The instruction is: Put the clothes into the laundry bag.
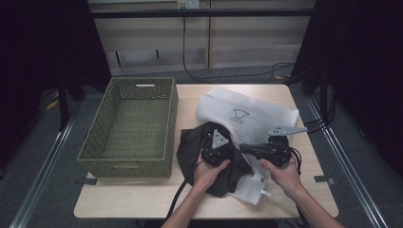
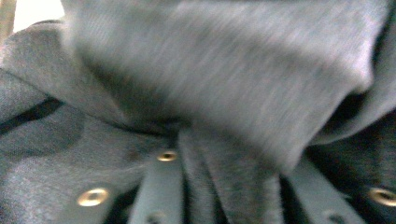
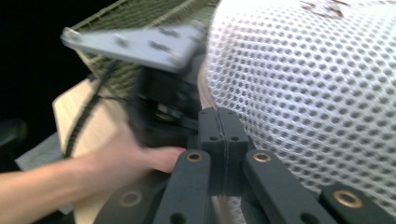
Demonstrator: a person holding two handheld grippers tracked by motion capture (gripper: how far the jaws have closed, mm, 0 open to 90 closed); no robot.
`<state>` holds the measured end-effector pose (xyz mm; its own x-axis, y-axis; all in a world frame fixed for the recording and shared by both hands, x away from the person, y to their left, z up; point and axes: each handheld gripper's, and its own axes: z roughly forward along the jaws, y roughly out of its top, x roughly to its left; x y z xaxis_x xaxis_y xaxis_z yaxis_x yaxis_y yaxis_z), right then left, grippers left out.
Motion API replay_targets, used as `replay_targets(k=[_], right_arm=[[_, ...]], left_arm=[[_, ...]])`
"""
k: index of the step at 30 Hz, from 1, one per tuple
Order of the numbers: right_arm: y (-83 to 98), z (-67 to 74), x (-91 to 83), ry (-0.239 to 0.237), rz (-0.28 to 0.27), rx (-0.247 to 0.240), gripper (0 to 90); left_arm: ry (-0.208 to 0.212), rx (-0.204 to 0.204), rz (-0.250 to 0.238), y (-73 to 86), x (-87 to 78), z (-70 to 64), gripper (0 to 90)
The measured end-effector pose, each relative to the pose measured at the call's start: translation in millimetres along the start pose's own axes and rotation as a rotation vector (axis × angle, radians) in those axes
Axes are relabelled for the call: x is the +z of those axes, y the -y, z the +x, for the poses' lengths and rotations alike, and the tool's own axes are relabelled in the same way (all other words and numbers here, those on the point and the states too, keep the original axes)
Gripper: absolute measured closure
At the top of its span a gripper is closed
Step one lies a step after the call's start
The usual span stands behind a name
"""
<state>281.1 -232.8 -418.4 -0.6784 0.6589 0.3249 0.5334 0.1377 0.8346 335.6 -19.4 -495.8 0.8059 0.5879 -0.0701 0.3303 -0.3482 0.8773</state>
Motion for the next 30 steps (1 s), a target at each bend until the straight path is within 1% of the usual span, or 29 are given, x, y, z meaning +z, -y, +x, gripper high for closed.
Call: replay_targets(k=[1, 2, 3, 4, 5, 6, 8, 9, 10, 11, 12, 13, 14, 15, 16, 17, 18, 20, 21, 22, 23, 24, 25, 27, 28, 29, 30], right_arm=[[1.3, -1.3, -0.9, 0.009, 0.003, 0.002, 90.0], [3.3, -2.2, -2.5, 0.026, 0.011, -0.008, 90.0], [4.4, -2.2, -4.1, 0.037, 0.015, -0.014, 90.0], [5.6, -2.7, -6.1, 0.046, 0.019, -0.015, 90.0], [5.6, -2.7, -6.1, 0.046, 0.019, -0.015, 90.0], [7.0, -3.7, -8.5, 0.058, 0.017, -0.020, 90.0], [9.3, -5.6, -14.0, 0.073, 0.016, -0.012, 90.0], [10.1, -6.1, -16.8, 0.087, 0.009, -0.005, 90.0], [10.9, -7.0, -19.2, 0.088, 0.011, -0.012, 90.0], [11.6, -7.2, -21.6, 0.099, 0.013, -0.014, 90.0], [12.0, -7.5, -23.7, 0.104, 0.010, -0.014, 90.0], [10.9, -6.4, -26.4, 0.098, 0.002, -0.027, 89.6], [10.9, -6.4, -26.4, 0.098, 0.002, -0.027, 89.6], [5.3, -2.4, -27.7, 0.070, -0.025, -0.039, 86.7], [0.7, 0.8, -27.8, 0.067, -0.041, -0.056, 82.7], [0.7, 0.8, -27.8, 0.067, -0.041, -0.056, 82.7], [-4.8, 3.5, -27.5, 0.071, -0.054, -0.072, 78.8], [-17.9, 8.0, -23.7, 0.084, -0.063, -0.101, 73.2], [-30.5, 9.9, -14.9, 0.097, -0.055, -0.119, 62.3], [-30.5, 9.9, -14.9, 0.097, -0.055, -0.119, 62.3], [-35.6, 10.7, -9.0, 0.118, -0.035, -0.129, 59.2], [-38.7, 12.0, -2.9, 0.142, -0.022, -0.157, 57.0], [-40.5, 12.8, 3.2, 0.157, -0.014, -0.169, 54.3], [-40.4, 11.3, 14.4, 0.177, 0.017, -0.181, 53.1], [-36.5, 8.1, 21.6, 0.189, 0.027, -0.171, 51.0], [-36.5, 8.1, 21.6, 0.189, 0.027, -0.171, 51.0], [-34.5, 6.5, 23.9, 0.193, 0.033, -0.162, 51.5]], left_arm=[[0.026, 0.000, -0.005, 0.3, -3.2, 0.5, 63.5], [0.037, 0.009, -0.005, 1.0, -7.9, 0.7, 49.7], [0.046, 0.016, -0.007, 1.9, -13.3, 0.9, 42.5], [0.075, 0.024, -0.003, 3.4, -26.5, 3.9, 36.5], [0.075, 0.024, -0.003, 3.4, -26.5, 3.9, 32.9], [0.079, 0.030, -0.015, 3.8, -33.4, 4.9, 32.9], [0.089, 0.044, -0.026, 3.6, -46.3, 5.8, 28.2], [0.081, 0.050, -0.030, 3.9, -51.9, 5.7, 26.4], [0.080, 0.066, -0.035, 4.1, -55.9, 6.1, 24.6], [0.083, 0.068, -0.028, 5.0, -57.9, 6.4, 24.3], [0.086, 0.070, -0.019, 6.5, -56.3, 7.1, 24.3], [0.083, 0.071, 0.003, 8.4, -52.6, 6.9, 29.5], [0.093, 0.081, 0.027, 10.7, -47.4, 7.0, 29.5], [0.099, 0.081, 0.046, 12.8, -42.3, 5.9, 35.6], [0.113, 0.065, 0.045, 14.4, -37.6, 2.8, 35.6], [0.114, 0.077, 0.056, 15.5, -34.5, 0.0, 35.6], [0.125, 0.078, 0.056, 16.8, -31.3, -3.3, 38.1], [0.141, 0.081, 0.071, 19.6, -25.1, -7.9, 39.2], [0.147, 0.083, 0.087, 21.3, -21.7, -14.3, 41.0], [0.147, 0.083, 0.087, 21.3, -21.7, -14.3, 41.0], [0.154, 0.093, 0.086, 22.1, -19.7, -19.1, 41.0], [0.160, 0.106, 0.100, 21.8, -20.5, -23.4, 40.7], [0.171, 0.105, 0.095, 22.2, -20.8, -26.8, 39.4], [0.177, 0.099, 0.079, 22.5, -23.2, -28.2, 37.5], [0.189, 0.092, 0.068, 22.2, -25.6, -26.8, 35.5], [0.182, 0.083, 0.069, 21.6, -30.0, -25.2, 35.5], [0.172, 0.083, 0.055, 20.4, -34.7, -23.8, 33.5]])
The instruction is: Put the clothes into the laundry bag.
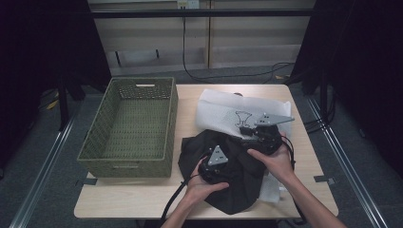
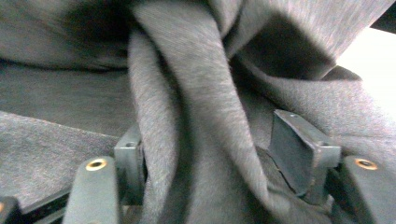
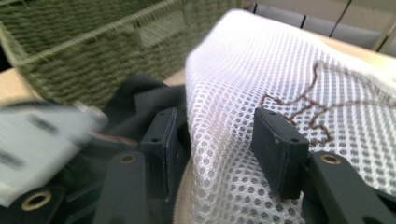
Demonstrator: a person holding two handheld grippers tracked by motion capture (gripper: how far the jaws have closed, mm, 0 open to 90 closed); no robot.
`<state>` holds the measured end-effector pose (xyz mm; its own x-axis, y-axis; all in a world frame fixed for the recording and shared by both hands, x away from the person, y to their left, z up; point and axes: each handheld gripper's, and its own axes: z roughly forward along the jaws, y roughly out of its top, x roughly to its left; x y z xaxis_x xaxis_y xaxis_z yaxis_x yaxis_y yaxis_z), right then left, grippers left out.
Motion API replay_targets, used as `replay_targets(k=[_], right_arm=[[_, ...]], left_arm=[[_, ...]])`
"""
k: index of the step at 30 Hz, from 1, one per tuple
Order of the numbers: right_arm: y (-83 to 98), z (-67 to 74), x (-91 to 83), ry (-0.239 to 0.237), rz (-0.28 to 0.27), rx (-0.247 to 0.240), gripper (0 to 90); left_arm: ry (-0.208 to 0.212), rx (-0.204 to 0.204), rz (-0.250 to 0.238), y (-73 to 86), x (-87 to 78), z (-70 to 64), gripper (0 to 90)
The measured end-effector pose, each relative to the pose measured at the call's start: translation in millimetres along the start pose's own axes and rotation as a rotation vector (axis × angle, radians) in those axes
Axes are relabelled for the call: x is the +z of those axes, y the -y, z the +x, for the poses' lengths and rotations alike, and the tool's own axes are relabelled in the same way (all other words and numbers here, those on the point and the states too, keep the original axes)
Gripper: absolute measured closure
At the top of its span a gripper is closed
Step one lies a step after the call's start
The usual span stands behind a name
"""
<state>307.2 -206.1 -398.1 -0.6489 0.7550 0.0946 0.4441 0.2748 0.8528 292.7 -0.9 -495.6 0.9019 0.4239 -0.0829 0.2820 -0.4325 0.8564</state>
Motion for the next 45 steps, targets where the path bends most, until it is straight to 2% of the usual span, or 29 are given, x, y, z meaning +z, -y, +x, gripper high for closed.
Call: replay_targets(k=[1, 2, 3, 4, 5, 7, 8, 10, 11, 14, 15, 16, 17, 19, 20, 22, 23, 24, 26, 27, 28, 29, 30, 31, 33, 34, 37, 41, 45], right_arm=[[3.5, -1.9, 3.0, 0.015, 0.013, 0.015, 60.3], [3.5, -1.9, 3.0, 0.015, 0.013, 0.015, 60.3], [4.9, -3.2, 3.4, 0.012, 0.018, 0.015, 67.8], [6.1, -4.1, 3.6, 0.017, 0.023, 0.012, 74.1], [7.4, -5.2, 3.2, 0.007, 0.017, 0.023, 78.1], [10.0, -7.1, 0.9, -0.008, 0.016, 0.029, 82.0], [10.0, -7.1, 0.9, -0.008, 0.016, 0.029, 82.0], [12.1, -7.1, -1.4, -0.027, 0.023, 0.029, 83.2], [13.2, -7.0, -2.1, -0.031, 0.030, 0.025, 83.5], [15.3, -6.6, -2.3, -0.032, 0.038, 0.021, 83.5], [16.0, -7.2, -2.4, -0.042, 0.037, 0.023, 83.5], [16.4, -7.4, -2.4, -0.045, 0.039, 0.029, 83.6], [16.6, -7.2, -2.3, -0.046, 0.043, 0.022, 83.5], [16.6, -6.7, -2.0, -0.049, 0.041, 0.023, 83.5], [16.3, -7.0, -1.4, -0.058, 0.040, 0.029, 83.4], [15.1, -6.9, -1.0, -0.062, 0.035, 0.035, 83.4], [13.4, -5.9, -1.6, -0.062, 0.031, 0.036, 83.2], [13.4, -5.9, -1.6, -0.062, 0.031, 0.036, 83.2], [11.7, -6.2, -2.6, -0.075, 0.023, 0.042, 83.0], [10.2, -7.9, -4.1, -0.089, 0.007, 0.063, 82.8], [10.2, -7.9, -4.1, -0.089, 0.007, 0.063, 82.8], [9.1, -9.2, -5.5, -0.098, -0.005, 0.073, 82.4], [9.1, -9.2, -5.5, -0.098, -0.005, 0.073, 82.4], [8.8, -9.3, -6.0, -0.101, -0.008, 0.075, 82.0], [7.6, -8.0, -7.2, -0.106, -0.021, 0.061, 82.5], [7.6, -8.0, -7.2, -0.106, -0.021, 0.061, 82.5], [4.3, -7.8, -7.8, -0.127, -0.034, 0.067, 83.0], [-3.2, -4.1, -9.6, -0.123, -0.056, 0.070, 85.0], [-11.5, 3.7, -13.6, -0.120, -0.077, 0.053, 86.2]], left_arm=[[-0.045, 0.019, -0.020, -1.5, -11.7, 3.4, 27.3], [-0.045, 0.019, -0.020, -1.5, -11.7, 3.4, 22.9], [-0.074, 0.033, -0.025, -2.7, -17.2, 5.9, 22.9], [-0.104, 0.037, -0.023, -3.7, -21.8, 9.0, 18.1], [-0.157, 0.053, -0.015, -4.4, -25.5, 12.8, 16.2], [-0.166, 0.016, -0.012, -4.2, -29.5, 23.9, 9.3], [-0.178, 0.001, -0.014, -3.2, -28.2, 28.7, 9.3], [-0.202, -0.013, 0.001, -0.7, -24.4, 35.9, 4.7], [-0.199, -0.018, 0.003, 0.9, -21.9, 38.0, 3.6], [-0.221, -0.017, 0.028, 6.9, -11.8, 44.9, 1.4], [-0.209, -0.023, 0.033, 9.6, -6.5, 46.9, 0.0], [-0.209, -0.014, 0.067, 8.7, -5.1, 47.8, 0.0], [-0.209, -0.010, 0.046, 8.5, -3.8, 46.8, 0.0], [-0.173, 0.000, 0.105, 6.8, 0.6, 47.8, 1.4], [-0.172, -0.015, 0.149, 5.4, 3.7, 48.2, 3.5], [-0.140, -0.016, 0.175, 4.7, 6.8, 50.5, 12.2], [-0.098, -0.022, 0.159, 6.0, 6.2, 52.3, 23.2], [-0.098, -0.022, 0.159, 6.0, 6.2, 52.3, 30.2], [-0.087, -0.019, 0.167, 5.7, 5.8, 52.5, 33.2], [-0.073, -0.027, 0.168, 6.0, 4.4, 53.4, 44.2], [-0.068, -0.052, 0.157, 6.5, 3.1, 54.5, 44.2], [-0.052, -0.091, 0.137, 7.3, 0.9, 59.5, 59.7], [-0.052, -0.091, 0.137, 7.3, 0.9, 59.5, 67.8], [-0.040, -0.111, 0.120, 7.8, 0.6, 60.9, 67.8], [-0.030, -0.107, 0.121, 7.6, -0.6, 62.9, 77.5], [-0.030, -0.108, 0.105, 8.0, -0.7, 62.8, 77.5], [-0.020, -0.143, 0.078, 6.0, -3.0, 62.0, 81.5], [-0.006, -0.120, 0.012, -4.1, -5.1, 50.0, 83.1], [0.008, -0.117, -0.020, -14.3, -4.0, 43.3, 83.5]])
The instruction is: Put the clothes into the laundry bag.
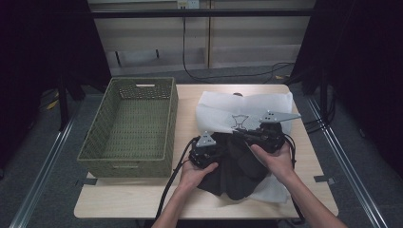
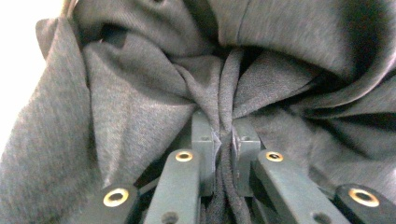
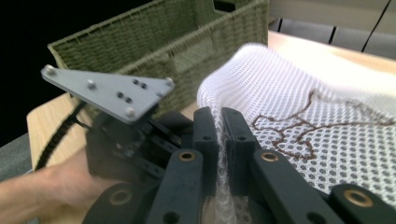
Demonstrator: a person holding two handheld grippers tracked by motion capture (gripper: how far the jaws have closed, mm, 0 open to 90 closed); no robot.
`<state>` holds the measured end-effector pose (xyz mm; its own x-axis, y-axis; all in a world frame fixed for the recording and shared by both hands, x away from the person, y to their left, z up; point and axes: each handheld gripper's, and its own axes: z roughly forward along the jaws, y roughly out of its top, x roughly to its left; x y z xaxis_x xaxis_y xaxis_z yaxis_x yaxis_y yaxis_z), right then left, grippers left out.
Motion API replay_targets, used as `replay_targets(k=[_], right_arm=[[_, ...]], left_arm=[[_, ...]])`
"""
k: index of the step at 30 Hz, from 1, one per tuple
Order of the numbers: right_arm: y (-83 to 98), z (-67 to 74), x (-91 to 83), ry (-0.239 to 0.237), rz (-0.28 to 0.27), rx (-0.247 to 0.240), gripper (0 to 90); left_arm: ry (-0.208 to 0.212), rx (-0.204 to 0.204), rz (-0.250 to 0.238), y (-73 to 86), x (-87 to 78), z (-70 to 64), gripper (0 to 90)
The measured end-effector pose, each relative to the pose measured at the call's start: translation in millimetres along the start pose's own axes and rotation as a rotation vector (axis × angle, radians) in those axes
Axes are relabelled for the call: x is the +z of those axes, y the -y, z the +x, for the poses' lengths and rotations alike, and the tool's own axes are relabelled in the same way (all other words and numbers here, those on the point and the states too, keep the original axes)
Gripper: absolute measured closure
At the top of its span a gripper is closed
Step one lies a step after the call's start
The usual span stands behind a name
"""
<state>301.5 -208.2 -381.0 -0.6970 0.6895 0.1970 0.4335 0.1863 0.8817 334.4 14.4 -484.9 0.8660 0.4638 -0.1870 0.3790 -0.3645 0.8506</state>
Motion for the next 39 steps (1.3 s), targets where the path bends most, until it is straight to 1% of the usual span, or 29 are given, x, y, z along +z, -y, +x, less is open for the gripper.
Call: replay_targets(k=[1, 3, 4, 5, 6, 7, 8, 9, 10, 12, 13, 14, 15, 16, 18, 19, 21, 22, 24, 26, 27, 29, 31, 32, 33, 35, 36, 37, 39], right_arm=[[-2.4, 2.6, -0.6, -0.005, -0.009, -0.003, 86.4], [-7.3, 7.8, -2.0, -0.012, -0.025, -0.012, 86.7], [-10.0, 10.4, -2.9, -0.023, -0.034, -0.013, 86.8], [-15.6, 16.1, -6.1, -0.044, -0.058, -0.009, 87.1], [-15.6, 16.1, -6.1, -0.044, -0.058, -0.009, 87.1], [-17.9, 19.2, -8.3, -0.060, -0.073, -0.007, 87.2], [-22.2, 25.8, -13.2, -0.080, -0.095, -0.011, 87.2], [-22.2, 25.8, -13.2, -0.080, -0.095, -0.011, 87.2], [-24.2, 28.4, -16.4, -0.089, -0.111, -0.005, 87.2], [-28.4, 32.9, -23.0, -0.112, -0.139, -0.009, 87.2], [-30.3, 34.4, -26.6, -0.120, -0.148, -0.008, 87.2], [-32.4, 33.7, -31.7, -0.135, -0.172, -0.003, 87.2], [-32.4, 33.7, -31.7, -0.135, -0.172, -0.003, 87.2], [-32.1, 32.4, -32.6, -0.139, -0.178, 0.002, 87.2], [-28.9, 29.0, -30.8, -0.145, -0.173, 0.019, 87.1], [-23.5, 27.3, -25.3, -0.137, -0.148, 0.023, 87.0], [-20.3, 27.0, -22.3, -0.132, -0.132, 0.024, 87.0], [-17.2, 26.4, -19.9, -0.128, -0.121, 0.027, 86.9], [-12.2, 23.9, -15.4, -0.118, -0.107, 0.031, 86.7], [-12.2, 24.1, -14.9, -0.120, -0.111, 0.034, 86.6], [-13.0, 24.4, -14.9, -0.126, -0.118, 0.036, 86.5], [-16.3, 26.7, -15.3, -0.124, -0.124, 0.034, 86.4], [-20.4, 28.7, -16.6, -0.134, -0.147, 0.030, 86.5], [-23.2, 30.2, -18.2, -0.138, -0.155, 0.033, 86.5], [-26.4, 32.4, -20.9, -0.140, -0.171, 0.032, 86.5], [-32.3, 36.6, -27.4, -0.148, -0.192, 0.018, 86.6], [-31.5, 36.0, -29.9, -0.149, -0.192, 0.026, 86.7], [-31.5, 36.0, -29.9, -0.149, -0.192, 0.026, 86.7], [-22.7, 29.0, -25.6, -0.154, -0.163, 0.065, 86.8]], left_arm=[[0.002, 0.000, -0.013, -2.6, 0.2, -2.4, 83.6], [-0.018, 0.014, -0.028, -8.3, 0.1, -7.1, 83.6], [-0.024, 0.007, -0.042, -11.1, 0.1, -8.1, 83.6], [-0.040, -0.019, -0.069, -13.4, 0.6, -9.6, 83.7], [-0.061, -0.018, -0.072, -15.9, -0.9, -9.2, 83.7], [-0.067, -0.032, -0.101, -18.1, -1.3, -9.8, 83.8], [-0.083, -0.039, -0.140, -23.5, -3.4, -10.9, 83.9], [-0.083, -0.039, -0.140, -23.5, -3.4, -10.9, 83.9], [-0.111, -0.035, -0.148, -27.6, -6.2, -12.7, 83.9], [-0.117, -0.044, -0.202, -37.9, -14.7, -13.2, 83.9], [-0.117, -0.045, -0.237, -43.7, -19.5, -13.5, 84.0], [-0.121, -0.035, -0.251, -50.1, -24.8, -14.2, 84.0], [-0.156, -0.017, -0.258, -55.4, -31.1, -15.8, 84.0], [-0.168, -0.013, -0.261, -60.9, -35.6, -16.2, 84.0], [-0.176, -0.014, -0.279, -63.9, -36.7, -15.5, 83.9], [-0.168, -0.020, -0.277, -64.0, -35.4, -14.0, 83.9], [-0.168, -0.020, -0.279, -63.3, -35.2, -13.8, 83.9], [-0.155, -0.021, -0.275, -62.7, -35.4, -12.3, 83.9], [-0.172, -0.028, -0.274, -64.6, -41.2, -12.9, 83.9], [-0.165, -0.019, -0.274, -65.7, -44.7, -12.0, 84.0], [-0.177, -0.022, -0.280, -67.3, -47.3, -12.7, 84.0], [-0.189, -0.008, -0.288, -72.0, -51.8, -15.6, 84.0], [-0.193, -0.002, -0.294, -77.3, -54.9, -17.2, 84.0], [-0.202, 0.012, -0.305, -80.2, -55.6, -19.3, 84.0], [-0.225, 0.043, -0.301, -82.7, -55.9, -22.5, 84.0], [-0.265, 0.104, -0.271, -84.5, -51.4, -26.1, 84.0], [-0.269, 0.093, -0.228, -78.3, -37.5, -22.2, 83.8], [-0.269, 0.093, -0.228, -78.3, -37.5, -22.2, 83.7], [-0.249, 0.066, -0.180, -63.7, -18.0, -14.0, 83.7]])
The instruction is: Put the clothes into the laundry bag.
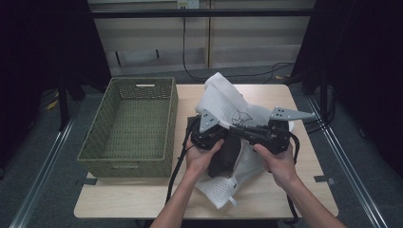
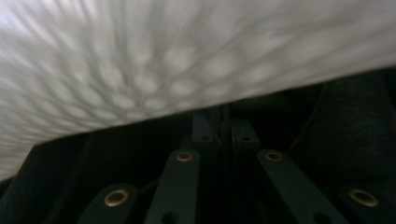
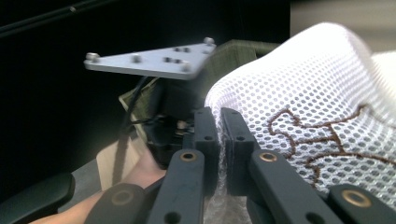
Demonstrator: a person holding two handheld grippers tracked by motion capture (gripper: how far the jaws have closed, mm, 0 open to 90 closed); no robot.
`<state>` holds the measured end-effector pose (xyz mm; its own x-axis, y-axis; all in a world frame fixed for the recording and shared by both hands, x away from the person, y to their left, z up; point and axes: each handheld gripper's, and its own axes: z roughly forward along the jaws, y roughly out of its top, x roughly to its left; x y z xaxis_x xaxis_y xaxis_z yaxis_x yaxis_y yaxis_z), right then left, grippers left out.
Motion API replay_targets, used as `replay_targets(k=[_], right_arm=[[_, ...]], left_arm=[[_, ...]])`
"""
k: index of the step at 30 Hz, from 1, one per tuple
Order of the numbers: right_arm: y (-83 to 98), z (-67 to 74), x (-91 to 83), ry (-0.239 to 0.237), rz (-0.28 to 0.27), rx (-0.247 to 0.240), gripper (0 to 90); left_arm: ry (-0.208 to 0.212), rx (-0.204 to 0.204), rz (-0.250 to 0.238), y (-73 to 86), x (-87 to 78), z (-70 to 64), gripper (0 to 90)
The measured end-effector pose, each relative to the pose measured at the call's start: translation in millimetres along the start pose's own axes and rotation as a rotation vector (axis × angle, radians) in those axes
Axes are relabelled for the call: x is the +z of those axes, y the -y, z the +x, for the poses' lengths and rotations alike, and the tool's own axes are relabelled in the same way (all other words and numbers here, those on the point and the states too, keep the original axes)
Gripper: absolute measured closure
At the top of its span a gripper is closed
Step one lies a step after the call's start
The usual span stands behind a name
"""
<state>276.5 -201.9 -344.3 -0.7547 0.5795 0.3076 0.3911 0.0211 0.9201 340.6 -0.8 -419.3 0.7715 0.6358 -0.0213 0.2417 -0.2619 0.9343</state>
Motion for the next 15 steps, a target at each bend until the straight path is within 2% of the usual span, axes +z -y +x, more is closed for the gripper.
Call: replay_targets(k=[2, 3, 4, 6, 9, 13, 15], right_arm=[[14.0, -8.9, 3.1, 0.013, 0.046, 0.022, 86.9], [29.1, -16.3, 5.2, 0.016, 0.087, 0.052, 86.9], [29.1, -16.3, 5.2, 0.016, 0.087, 0.052, 86.9], [41.8, -20.5, 5.5, 0.028, 0.117, 0.065, 86.9], [55.5, -23.7, 5.6, 0.029, 0.137, 0.069, 86.9], [64.9, -26.5, 4.8, 0.033, 0.150, 0.071, 86.9], [69.1, -28.3, 3.5, 0.043, 0.158, 0.071, 86.9]], left_arm=[[0.008, -0.012, 0.037, 13.3, 10.2, 0.6, 83.6], [0.016, -0.024, 0.047, 22.8, 16.0, 2.2, 83.3], [0.016, -0.024, 0.047, 22.8, 16.0, 2.2, 83.2], [0.025, -0.052, 0.045, 26.3, 18.8, 4.1, 83.1], [0.008, -0.024, 0.073, 29.2, 21.0, 1.6, 82.5], [0.022, -0.033, 0.094, 39.3, 21.7, 4.5, 76.1], [0.039, -0.023, 0.105, 42.7, 16.8, 5.6, 65.0]])
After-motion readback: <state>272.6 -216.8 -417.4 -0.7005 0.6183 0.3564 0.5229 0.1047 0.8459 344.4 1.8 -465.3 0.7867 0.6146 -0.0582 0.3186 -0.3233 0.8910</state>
